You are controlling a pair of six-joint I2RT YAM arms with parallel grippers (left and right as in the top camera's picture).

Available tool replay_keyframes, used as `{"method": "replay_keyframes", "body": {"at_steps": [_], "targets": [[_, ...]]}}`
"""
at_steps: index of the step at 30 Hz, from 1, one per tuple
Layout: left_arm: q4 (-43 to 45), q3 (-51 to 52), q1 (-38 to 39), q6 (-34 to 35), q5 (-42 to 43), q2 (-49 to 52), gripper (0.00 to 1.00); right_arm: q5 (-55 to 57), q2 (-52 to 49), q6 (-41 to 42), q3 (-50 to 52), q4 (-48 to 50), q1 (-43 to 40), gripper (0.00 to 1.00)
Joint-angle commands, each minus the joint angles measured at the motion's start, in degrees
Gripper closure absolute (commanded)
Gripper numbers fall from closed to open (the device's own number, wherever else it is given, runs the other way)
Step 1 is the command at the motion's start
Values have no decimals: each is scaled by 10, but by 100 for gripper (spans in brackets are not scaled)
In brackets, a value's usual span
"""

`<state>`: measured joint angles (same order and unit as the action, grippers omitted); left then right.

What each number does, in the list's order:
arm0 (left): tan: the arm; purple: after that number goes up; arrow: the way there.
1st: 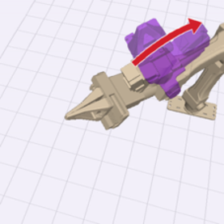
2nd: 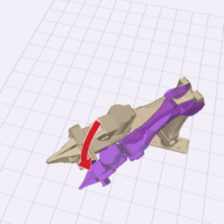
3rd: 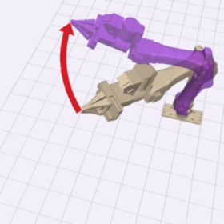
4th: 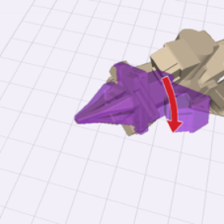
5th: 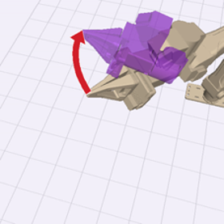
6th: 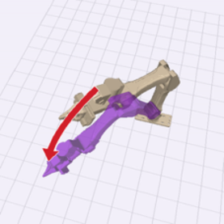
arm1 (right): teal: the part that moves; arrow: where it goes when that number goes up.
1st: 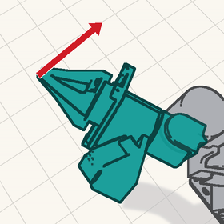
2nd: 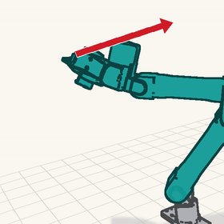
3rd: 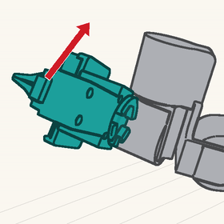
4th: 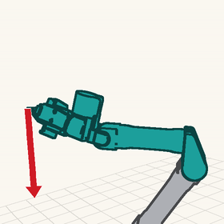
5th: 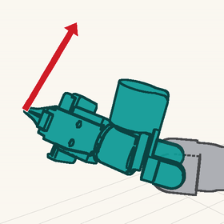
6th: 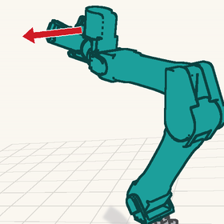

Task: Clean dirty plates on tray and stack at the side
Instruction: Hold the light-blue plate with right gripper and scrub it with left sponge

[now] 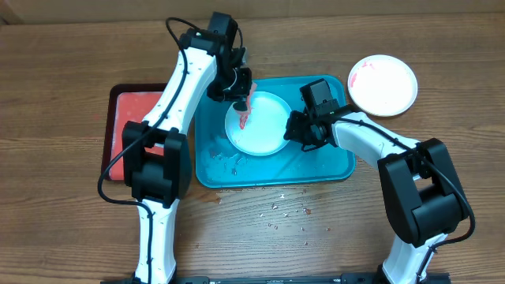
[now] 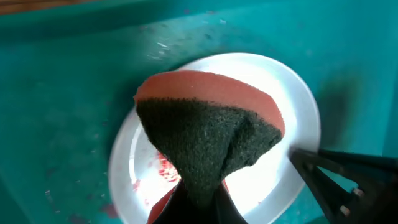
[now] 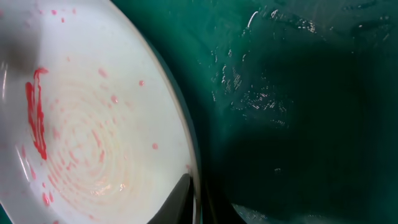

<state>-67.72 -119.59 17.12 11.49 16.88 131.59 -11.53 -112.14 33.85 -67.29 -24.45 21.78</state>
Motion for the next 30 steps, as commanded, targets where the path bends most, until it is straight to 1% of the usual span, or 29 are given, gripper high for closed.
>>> {"method": "replay_keyframes", "body": {"at_steps": [1, 5, 10, 14, 16, 19, 20, 22, 26, 28, 30], "targets": [[-3, 4, 17, -21, 22, -16, 96, 21, -17, 7, 2, 4, 0, 93], [10, 40, 32, -21, 23, -16, 96, 30, -17, 7, 2, 5, -2, 93], [46, 114, 50, -21, 24, -16, 96, 31, -17, 7, 2, 5, -5, 93], [57, 126, 50, -18, 19, -16, 96, 31, -17, 7, 2, 6, -5, 93], [59, 125, 46, -15, -16, -16, 96, 31, -17, 7, 2, 6, -5, 93], [52, 125, 43, -1, -99, -16, 96, 31, -17, 7, 2, 8, -5, 93], [49, 125, 43, -1, -112, -16, 96, 31, -17, 7, 2, 9, -5, 93], [53, 129, 43, -1, -118, -16, 96, 31, -17, 7, 2, 13, -5, 92], [101, 159, 47, -2, -121, -16, 96, 31, -17, 7, 2, 17, -5, 92], [118, 174, 47, 0, -176, -16, 96, 31, -17, 6, 2, 16, -5, 92], [121, 180, 46, 39, -267, -16, 96, 31, -17, 4, 2, 16, -5, 92]]}}
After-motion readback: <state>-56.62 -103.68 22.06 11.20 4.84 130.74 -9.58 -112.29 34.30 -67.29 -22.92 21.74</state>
